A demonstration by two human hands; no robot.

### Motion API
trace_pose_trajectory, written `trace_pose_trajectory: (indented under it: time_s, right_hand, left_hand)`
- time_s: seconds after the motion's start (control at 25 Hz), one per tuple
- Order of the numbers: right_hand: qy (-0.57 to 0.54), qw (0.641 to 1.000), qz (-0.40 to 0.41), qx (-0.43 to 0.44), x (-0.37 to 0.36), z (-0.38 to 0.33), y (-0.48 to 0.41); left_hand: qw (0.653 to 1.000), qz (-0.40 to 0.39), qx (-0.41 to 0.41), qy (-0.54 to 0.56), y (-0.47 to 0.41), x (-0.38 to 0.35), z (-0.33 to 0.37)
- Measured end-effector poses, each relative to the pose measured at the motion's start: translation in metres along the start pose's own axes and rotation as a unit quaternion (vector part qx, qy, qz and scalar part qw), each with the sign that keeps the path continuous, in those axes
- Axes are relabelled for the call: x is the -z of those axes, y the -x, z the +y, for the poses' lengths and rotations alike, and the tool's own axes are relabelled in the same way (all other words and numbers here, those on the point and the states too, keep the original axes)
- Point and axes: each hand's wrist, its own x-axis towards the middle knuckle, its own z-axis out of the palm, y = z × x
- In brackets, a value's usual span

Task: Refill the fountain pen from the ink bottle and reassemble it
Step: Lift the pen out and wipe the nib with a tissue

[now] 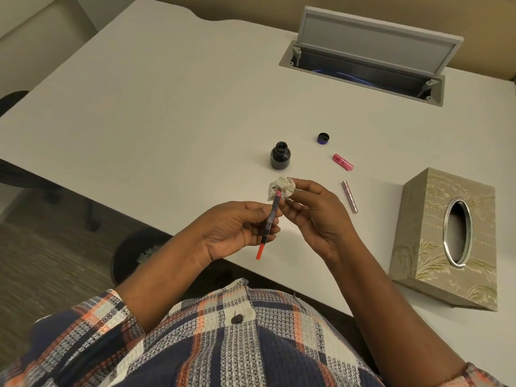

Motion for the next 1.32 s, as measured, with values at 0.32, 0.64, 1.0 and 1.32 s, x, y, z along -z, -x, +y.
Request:
trace_pose_trajectory:
  time_s: [0.32,0.64,1.0,1.32]
  right_hand:
    - [-0.011,0.998,-0.047,-0.044,0.008,-0.006,-0.003]
    - [0.039,0.993,-0.097,-0.059,0.011,-0.012,-0.006]
    - [0.084,0.986,-0.137,-0.042,0.009,-0.005,-0.01]
    - [0.084,0.994,-0.065,-0.02,0.004,0.007,-0.016]
  left_hand:
    - [0.999,-0.02,0.029,0.026,0.001,0.0,0.001]
    - [0.999,-0.026,0.038,0.017,-0.001,0.001,0.001]
    - [0.997,-0.028,0.066,0.028,-0.005,0.004,0.001]
    - [0.996,-0.022,0.08,0.043,-0.009,0.005,0.001]
